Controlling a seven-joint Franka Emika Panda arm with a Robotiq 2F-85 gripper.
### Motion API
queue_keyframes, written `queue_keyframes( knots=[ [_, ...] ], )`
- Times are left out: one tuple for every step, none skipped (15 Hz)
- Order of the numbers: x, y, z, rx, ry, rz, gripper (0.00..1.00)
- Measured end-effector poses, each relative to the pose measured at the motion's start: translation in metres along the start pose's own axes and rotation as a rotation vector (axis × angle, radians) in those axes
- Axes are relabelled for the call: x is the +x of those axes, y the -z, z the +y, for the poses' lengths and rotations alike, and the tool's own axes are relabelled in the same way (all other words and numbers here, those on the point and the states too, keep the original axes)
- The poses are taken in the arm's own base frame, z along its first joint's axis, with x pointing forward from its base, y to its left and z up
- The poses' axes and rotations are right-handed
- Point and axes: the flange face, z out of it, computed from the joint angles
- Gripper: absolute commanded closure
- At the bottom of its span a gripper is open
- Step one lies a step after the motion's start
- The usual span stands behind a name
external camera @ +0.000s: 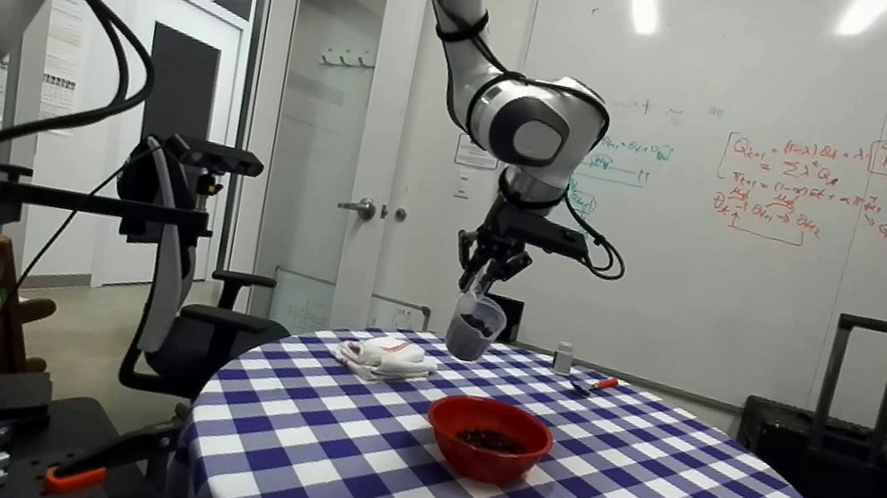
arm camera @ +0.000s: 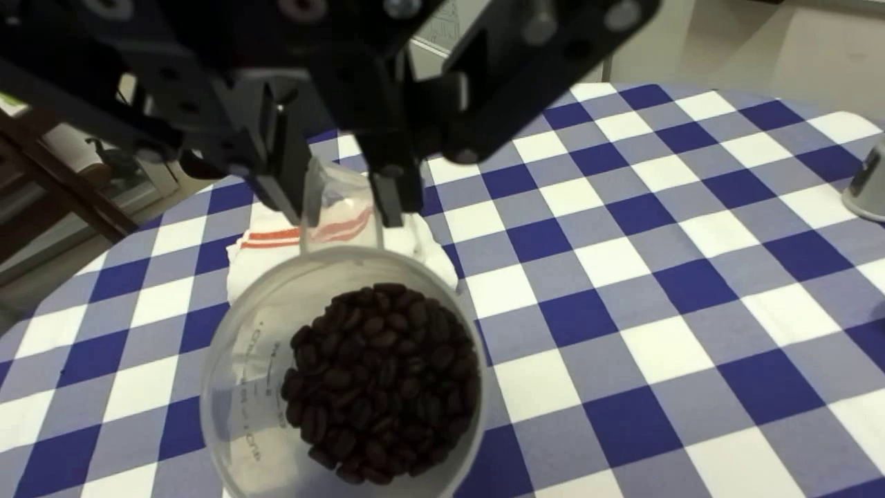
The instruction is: Pour some contents from the transparent jar into the bowl
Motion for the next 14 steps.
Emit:
queue_keyframes(
  knots=[
    [-0.011,0.001,-0.004,0.009,-0.015,0.015,0.93],
    [-0.022,0.001,-0.008,0.018,-0.032,0.025,0.93],
    [-0.035,0.002,-0.012,0.023,-0.056,0.028,0.93],
    [-0.047,0.003,-0.015,0.02,-0.089,0.032,0.93],
    [-0.059,0.005,-0.019,0.009,-0.124,0.043,0.93],
    [-0.069,0.008,-0.021,-0.004,-0.15,0.057,0.93],
    [-0.079,0.011,-0.024,-0.019,-0.176,0.075,0.93],
    [-0.087,0.016,-0.027,-0.033,-0.199,0.097,0.93],
    [-0.095,0.019,-0.03,-0.048,-0.229,0.127,0.93],
    [-0.103,0.024,-0.032,-0.064,-0.26,0.163,0.93],
    [-0.111,0.027,-0.035,-0.08,-0.29,0.204,0.93],
    [-0.119,0.031,-0.038,-0.097,-0.316,0.243,0.93],
    [-0.128,0.035,-0.041,-0.112,-0.338,0.279,0.93],
    [-0.137,0.039,-0.044,-0.133,-0.36,0.312,0.93]
  ],
)
